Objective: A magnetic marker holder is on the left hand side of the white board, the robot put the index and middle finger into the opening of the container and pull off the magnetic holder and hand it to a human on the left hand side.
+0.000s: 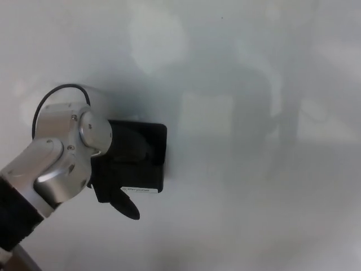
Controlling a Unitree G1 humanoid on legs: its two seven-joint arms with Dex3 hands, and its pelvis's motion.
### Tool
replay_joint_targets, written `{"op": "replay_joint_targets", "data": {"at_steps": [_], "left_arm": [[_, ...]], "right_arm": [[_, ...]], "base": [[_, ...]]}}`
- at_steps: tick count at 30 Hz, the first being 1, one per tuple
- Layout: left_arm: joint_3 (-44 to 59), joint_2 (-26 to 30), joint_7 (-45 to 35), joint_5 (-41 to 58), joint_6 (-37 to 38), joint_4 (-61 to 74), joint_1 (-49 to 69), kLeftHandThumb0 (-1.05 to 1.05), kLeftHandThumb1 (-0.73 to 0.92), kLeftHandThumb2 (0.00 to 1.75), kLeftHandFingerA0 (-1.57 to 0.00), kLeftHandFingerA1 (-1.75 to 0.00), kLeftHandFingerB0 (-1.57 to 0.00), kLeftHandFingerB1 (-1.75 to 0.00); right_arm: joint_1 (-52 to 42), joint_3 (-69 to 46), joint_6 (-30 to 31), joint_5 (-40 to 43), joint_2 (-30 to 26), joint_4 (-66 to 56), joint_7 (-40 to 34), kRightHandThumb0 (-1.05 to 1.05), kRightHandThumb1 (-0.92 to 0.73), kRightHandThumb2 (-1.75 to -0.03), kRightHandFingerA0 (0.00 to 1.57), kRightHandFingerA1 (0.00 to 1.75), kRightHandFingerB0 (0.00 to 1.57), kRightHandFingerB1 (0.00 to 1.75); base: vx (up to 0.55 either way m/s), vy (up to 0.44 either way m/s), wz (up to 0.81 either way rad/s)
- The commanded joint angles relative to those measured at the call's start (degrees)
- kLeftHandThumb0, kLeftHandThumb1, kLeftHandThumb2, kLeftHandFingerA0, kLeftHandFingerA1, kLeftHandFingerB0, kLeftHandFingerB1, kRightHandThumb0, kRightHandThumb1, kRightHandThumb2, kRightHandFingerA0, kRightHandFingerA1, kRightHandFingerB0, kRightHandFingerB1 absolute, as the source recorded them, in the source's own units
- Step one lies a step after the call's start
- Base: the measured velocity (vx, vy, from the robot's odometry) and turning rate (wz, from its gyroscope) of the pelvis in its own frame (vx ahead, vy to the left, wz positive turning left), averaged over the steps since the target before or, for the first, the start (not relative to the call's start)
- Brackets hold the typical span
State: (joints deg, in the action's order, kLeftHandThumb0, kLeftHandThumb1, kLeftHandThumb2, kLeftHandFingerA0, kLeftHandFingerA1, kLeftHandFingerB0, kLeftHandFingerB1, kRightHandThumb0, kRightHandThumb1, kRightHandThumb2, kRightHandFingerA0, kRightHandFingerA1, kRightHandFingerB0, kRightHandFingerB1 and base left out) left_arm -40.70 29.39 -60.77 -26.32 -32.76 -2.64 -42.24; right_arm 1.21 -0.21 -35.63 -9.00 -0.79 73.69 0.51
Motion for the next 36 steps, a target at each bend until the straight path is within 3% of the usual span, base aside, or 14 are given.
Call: {"op": "replay_joint_targets", "data": {"at_steps": [1,4,5,10,11,12,13,20,23,24,28,30,31,36], "left_arm": [[-3.9,2.2,2.7,-3.0,10.7,-0.8,5.0,-0.25,0.7,0.7,-1.04,-0.58,-0.87,-0.52],[-3.5,2.5,3.1,-3.0,11.5,-0.7,5.5,-0.26,0.69,0.75,-1.05,-0.65,-0.95,-0.59],[-2.7,2.7,3.9,-2.7,11.9,-0.3,6.2,-0.26,0.62,0.87,-1.04,-1.01,-0.94,-0.86],[-0.2,2.5,4.2,-1.5,11.3,0.0,7.0,-0.2,0.6,0.92,-0.89,-1.24,-0.84,-0.96],[0.5,2.5,4.0,-0.7,11.6,-0.6,7.2,-0.19,0.62,1.03,-0.81,-1.43,-0.82,-1.09],[1.2,2.5,3.9,0.0,12.3,-1.1,7.4,-0.19,0.62,1.03,-0.81,-1.43,-0.82,-1.09],[2.3,2.1,3.3,1.5,11.8,-1.8,7.6,-0.18,0.61,1.13,-0.79,-1.61,-0.82,-1.25],[10.4,-0.5,-1.1,10.8,8.7,-6.3,9.6,-0.18,0.58,0.98,-0.69,-1.71,-0.67,-1.43],[16.3,-3.2,-3.8,17.5,3.2,-9.1,10.6,-0.12,0.56,0.94,-0.81,-1.6,-0.83,-1.1],[19.7,-4.9,-5.8,21.6,-1.5,-10.9,10.9,-0.15,0.6,0.83,-0.87,-1.53,-0.88,-1.04],[23.5,-6.5,-7.4,25.2,-4.9,-11.6,11.5,-0.14,0.64,0.77,-0.88,-1.55,-0.89,-1.04],[26.1,-7.6,-8.2,27.7,-8.4,-10.7,12.2,-0.16,0.67,0.75,-0.89,-1.56,-0.87,-1.16],[27.3,-8.1,-8.9,29.2,-8.6,-10.7,12.5,-0.14,0.65,0.88,-0.84,-1.58,-0.8,-1.28],[34.0,-11.5,-9.9,36.1,-12.2,-9.5,14.8,-0.1,0.68,0.83,-0.87,-1.58,-0.77,-1.37]], "right_arm": [[-0.7,-0.1,-1.5,0.3,-0.6,-0.1,0.7,-0.62,-0.8,-0.65,0.24,0.31,0.18,0.28],[-0.7,-0.1,-1.5,0.3,-0.6,-0.1,0.6,-0.62,-0.81,-0.64,0.25,0.32,0.19,0.28],[-0.7,-0.2,-1.5,0.3,-0.6,-0.1,0.5,-0.6,-0.8,-0.65,0.24,0.32,0.19,0.28],[-0.4,-0.3,-1.2,0.4,-0.4,-0.1,0.0,-0.61,-0.8,-0.64,0.25,0.32,0.2,0.28],[-0.3,-0.4,-1.1,0.5,-0.4,-0.1,0.1,-0.64,-0.8,-0.63,0.25,0.33,0.2,0.27],[-0.3,-0.3,-1.2,0.3,-0.4,-0.1,0.0,-0.64,-0.8,-0.63,0.25,0.33,0.2,0.27],[-0.3,-0.3,-1.2,0.3,-0.5,-0.1,0.0,-0.64,-0.8,-0.63,0.25,0.33,0.2,0.27],[-0.3,-0.4,-1.1,0.3,-0.5,0.0,0.2,-0.63,-0.81,-0.64,0.25,0.33,0.19,0.27],[-0.3,-0.7,-1.0,0.7,-0.4,0.0,0.6,-0.63,-0.8,-0.64,0.25,0.33,0.19,0.28],[-0.3,-0.9,-1.0,0.9,-0.3,0.0,0.8,-0.62,-0.81,-0.64,0.24,0.33,0.19,0.28],[0.0,-1.0,-1.0,0.9,-0.4,-0.1,0.9,-0.61,-0.81,-0.65,0.25,0.33,0.18,0.28],[0.1,-0.6,-1.1,0.4,-0.5,-0.1,0.4,-0.62,-0.81,-0.65,0.25,0.33,0.18,0.28],[0.1,-0.6,-1.1,0.5,-0.4,-0.1,0.4,-0.62,-0.8,-0.64,0.25,0.33,0.18,0.28],[0.2,-0.7,-1.4,0.6,-0.4,-0.1,0.6,-0.6,-0.81,-0.65,0.25,0.33,0.18,0.28]], "base": [[0.0,0.0,0.0],[0.0,0.0,0.0],[0.0,0.0,0.0],[0.0,0.0,0.0],[0.0,0.0,0.0],[0.0,0.0,0.0],[0.0,0.0,0.0],[0.0,0.0,0.04],[0.0,0.0,0.0],[0.0,0.0,0.0],[0.0,0.0,0.0],[0.0,0.0,0.0],[0.0,0.0,0.0],[0.0,0.0,0.0]]}}
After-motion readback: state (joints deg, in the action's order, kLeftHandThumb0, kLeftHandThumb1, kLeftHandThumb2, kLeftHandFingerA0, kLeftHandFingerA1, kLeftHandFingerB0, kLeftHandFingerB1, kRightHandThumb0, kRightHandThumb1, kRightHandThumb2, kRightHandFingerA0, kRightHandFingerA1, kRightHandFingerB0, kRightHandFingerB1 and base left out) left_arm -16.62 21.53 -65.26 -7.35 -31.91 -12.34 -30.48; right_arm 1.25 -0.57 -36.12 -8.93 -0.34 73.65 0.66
